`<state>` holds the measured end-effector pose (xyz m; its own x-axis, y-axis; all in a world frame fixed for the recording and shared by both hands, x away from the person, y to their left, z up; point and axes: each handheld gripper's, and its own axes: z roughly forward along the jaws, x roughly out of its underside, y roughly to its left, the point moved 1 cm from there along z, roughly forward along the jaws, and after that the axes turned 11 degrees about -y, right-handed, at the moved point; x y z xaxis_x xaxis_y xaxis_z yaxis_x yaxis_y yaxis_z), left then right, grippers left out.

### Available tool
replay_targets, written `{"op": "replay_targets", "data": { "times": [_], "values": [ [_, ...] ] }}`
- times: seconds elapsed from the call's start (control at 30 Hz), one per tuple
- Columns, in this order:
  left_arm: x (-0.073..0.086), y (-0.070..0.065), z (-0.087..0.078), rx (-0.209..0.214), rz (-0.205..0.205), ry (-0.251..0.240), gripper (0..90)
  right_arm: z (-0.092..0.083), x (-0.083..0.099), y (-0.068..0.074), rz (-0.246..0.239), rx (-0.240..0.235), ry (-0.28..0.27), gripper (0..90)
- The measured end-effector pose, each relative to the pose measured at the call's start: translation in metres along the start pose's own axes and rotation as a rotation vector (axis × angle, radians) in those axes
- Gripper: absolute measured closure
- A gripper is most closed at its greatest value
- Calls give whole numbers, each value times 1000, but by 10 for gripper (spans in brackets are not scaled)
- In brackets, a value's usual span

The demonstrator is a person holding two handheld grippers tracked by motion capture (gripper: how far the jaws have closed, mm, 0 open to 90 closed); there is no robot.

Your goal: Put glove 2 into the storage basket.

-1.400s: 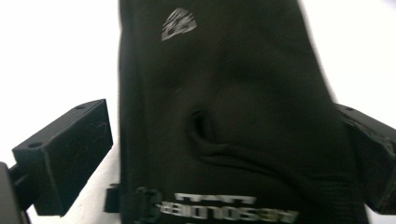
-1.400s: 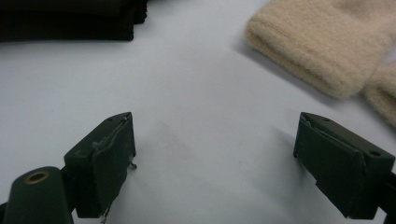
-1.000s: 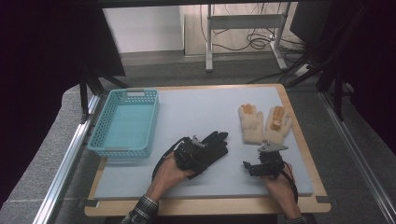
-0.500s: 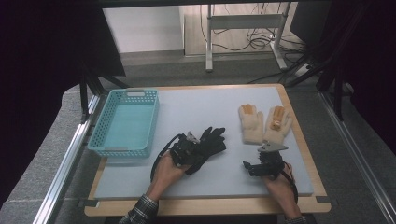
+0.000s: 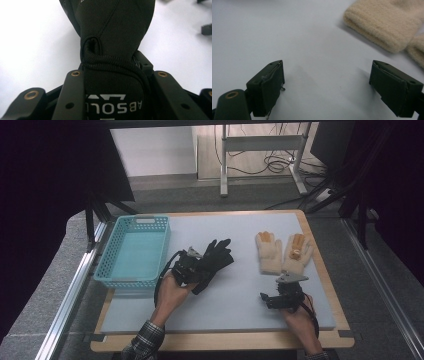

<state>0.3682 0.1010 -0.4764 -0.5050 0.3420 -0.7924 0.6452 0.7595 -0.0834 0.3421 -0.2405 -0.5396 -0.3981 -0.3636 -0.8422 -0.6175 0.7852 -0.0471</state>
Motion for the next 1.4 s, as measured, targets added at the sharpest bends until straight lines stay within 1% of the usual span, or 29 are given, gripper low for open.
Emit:
{"op": "replay_targets", "data": {
  "times": [0.1, 0.17, 0.37, 0.47, 0.5, 0.57, 0.7, 0.73, 0.93, 1.1, 1.17, 1.23, 1.27, 1.3, 1.37, 1.4],
  "values": [
    [-5, 6, -6, -17, -7, -11, 625, 0, 0, 0, 1, 0, 1, 122],
    [-9, 11, -11, -36, -9, -18, 625, 0, 0, 0, 0, 0, 2, 122],
    [-18, 30, -29, -86, -38, -41, 626, 0, 0, 0, -2, 0, 1, 122],
    [-23, 40, -38, -123, -51, -50, 628, 0, 0, 0, -2, 0, 0, 122],
    [-24, 45, -42, -141, -55, -51, 628, 0, 0, 0, -1, 0, 0, 122],
    [-26, 52, -47, -161, -60, -55, 629, 0, 0, 0, -3, 0, 0, 122],
    [-28, 69, -58, -207, -84, -63, 629, 0, 0, 0, -2, 0, 0, 123],
    [-27, 75, -62, -223, -94, -63, 629, 0, 0, 0, -2, 0, 0, 122],
    [-21, 101, -78, -293, -149, -74, 630, 0, 0, 0, -3, 0, -1, 122],
    [-11, 124, -87, -357, -187, -64, 630, 0, 0, 0, -3, 0, 0, 122],
    [-5, 134, -90, -385, -202, -56, 629, 0, 0, 0, -2, 0, 0, 122],
    [-1, 142, -91, -401, -223, -53, 629, 0, 0, 0, -3, 0, 0, 122],
    [3, 147, -92, -415, -239, -48, 629, 0, 0, 0, -3, 0, 0, 122],
    [5, 150, -93, -423, -245, -42, 629, 0, 0, 0, -2, 0, 0, 123],
    [12, 162, -93, -450, -269, -22, 629, 0, 0, 0, -2, 0, 0, 122],
    [14, 165, -93, -457, -274, -13, 629, 0, 0, 0, -2, 0, 0, 122]
  ]
}}
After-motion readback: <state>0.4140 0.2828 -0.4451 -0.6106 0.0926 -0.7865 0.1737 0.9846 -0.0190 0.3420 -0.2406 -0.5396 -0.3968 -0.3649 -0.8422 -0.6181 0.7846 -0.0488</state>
